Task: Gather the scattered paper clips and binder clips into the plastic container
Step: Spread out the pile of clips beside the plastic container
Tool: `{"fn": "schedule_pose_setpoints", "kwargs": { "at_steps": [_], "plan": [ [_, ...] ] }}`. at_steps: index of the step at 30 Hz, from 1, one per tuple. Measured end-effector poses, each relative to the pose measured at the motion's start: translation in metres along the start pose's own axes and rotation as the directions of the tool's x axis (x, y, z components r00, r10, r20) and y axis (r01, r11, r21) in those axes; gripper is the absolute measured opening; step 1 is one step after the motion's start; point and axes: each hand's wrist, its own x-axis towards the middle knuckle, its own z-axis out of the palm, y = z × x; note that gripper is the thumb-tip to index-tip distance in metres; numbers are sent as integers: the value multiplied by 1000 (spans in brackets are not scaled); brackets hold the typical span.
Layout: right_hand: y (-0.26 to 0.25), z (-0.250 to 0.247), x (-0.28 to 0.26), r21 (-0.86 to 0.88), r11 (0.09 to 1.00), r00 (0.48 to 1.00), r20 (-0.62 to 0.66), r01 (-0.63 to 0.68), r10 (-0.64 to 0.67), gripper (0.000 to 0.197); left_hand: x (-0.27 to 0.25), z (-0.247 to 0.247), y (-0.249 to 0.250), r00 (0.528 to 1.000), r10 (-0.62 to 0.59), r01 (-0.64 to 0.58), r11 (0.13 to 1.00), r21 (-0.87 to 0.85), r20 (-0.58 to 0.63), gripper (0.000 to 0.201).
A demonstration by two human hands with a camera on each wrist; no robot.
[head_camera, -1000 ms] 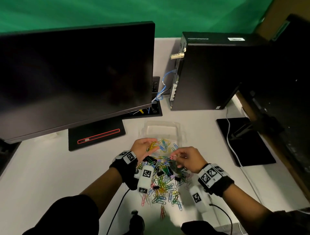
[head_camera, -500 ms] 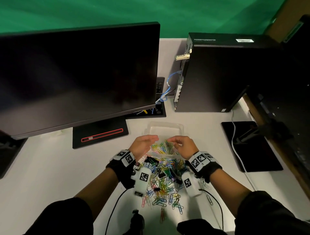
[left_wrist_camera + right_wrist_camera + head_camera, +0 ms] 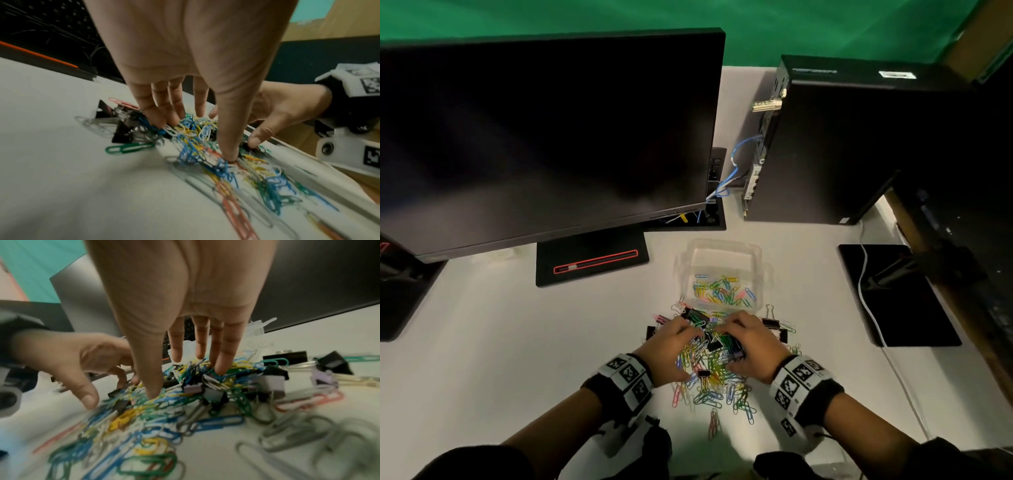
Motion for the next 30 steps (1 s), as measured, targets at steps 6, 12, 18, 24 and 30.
{"fn": "schedule_pose_setpoints", "kwargs": {
  "at_steps": [6,12,18,24,30],
  "plan": [
    [-8,8,11,-109,994,1000,22,-4,7,59,10,16,3,996,-31,52,962,267,-80,87],
    [-9,0,7,64,996,997,-16,-68,69,22,6,19,2,984,31,7,977,214,-174,38],
    [-2,-10,7,265,952,977,-98,-156,188,11,5,11,-2,976,15,-6,999,41,-217,23],
    [5,-19,6,455,876,961,-129,-160,243,17,2,-3,-7,957,-176,98,945,-313,-231,9],
    [7,-42,17,648,754,949,-161,-104,270,19,11,-20,-10,953,-290,139,684,-716,-92,12]
  ]
}}
